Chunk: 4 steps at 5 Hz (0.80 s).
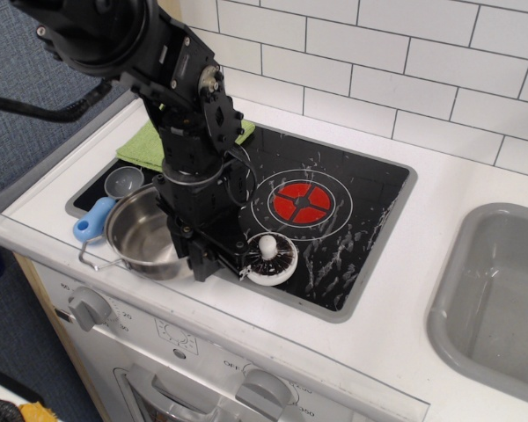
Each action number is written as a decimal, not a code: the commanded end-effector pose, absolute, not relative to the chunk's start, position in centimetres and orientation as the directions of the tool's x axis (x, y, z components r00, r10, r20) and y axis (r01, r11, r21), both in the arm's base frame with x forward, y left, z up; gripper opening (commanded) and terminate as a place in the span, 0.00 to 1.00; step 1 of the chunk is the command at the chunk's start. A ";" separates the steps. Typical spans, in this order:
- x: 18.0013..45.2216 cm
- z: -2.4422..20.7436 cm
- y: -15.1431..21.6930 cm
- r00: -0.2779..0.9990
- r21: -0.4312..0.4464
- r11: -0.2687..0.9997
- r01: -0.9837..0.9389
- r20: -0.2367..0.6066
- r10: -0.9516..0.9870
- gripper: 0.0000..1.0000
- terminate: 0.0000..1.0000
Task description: Move the silver pot between the blue spoon and the mushroom.
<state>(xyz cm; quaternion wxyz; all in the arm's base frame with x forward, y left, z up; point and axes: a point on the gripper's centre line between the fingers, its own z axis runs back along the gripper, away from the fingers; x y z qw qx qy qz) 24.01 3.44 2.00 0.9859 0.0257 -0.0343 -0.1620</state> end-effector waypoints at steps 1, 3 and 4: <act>23.8 7.1 4.3 0.937 0.048 0.958 0.283 0.199 -0.287 1.00 0.00; 22.8 8.2 4.2 0.948 0.042 0.965 0.260 0.177 -0.263 1.00 0.00; 22.8 8.2 4.2 0.948 0.042 0.965 0.260 0.177 -0.263 1.00 0.00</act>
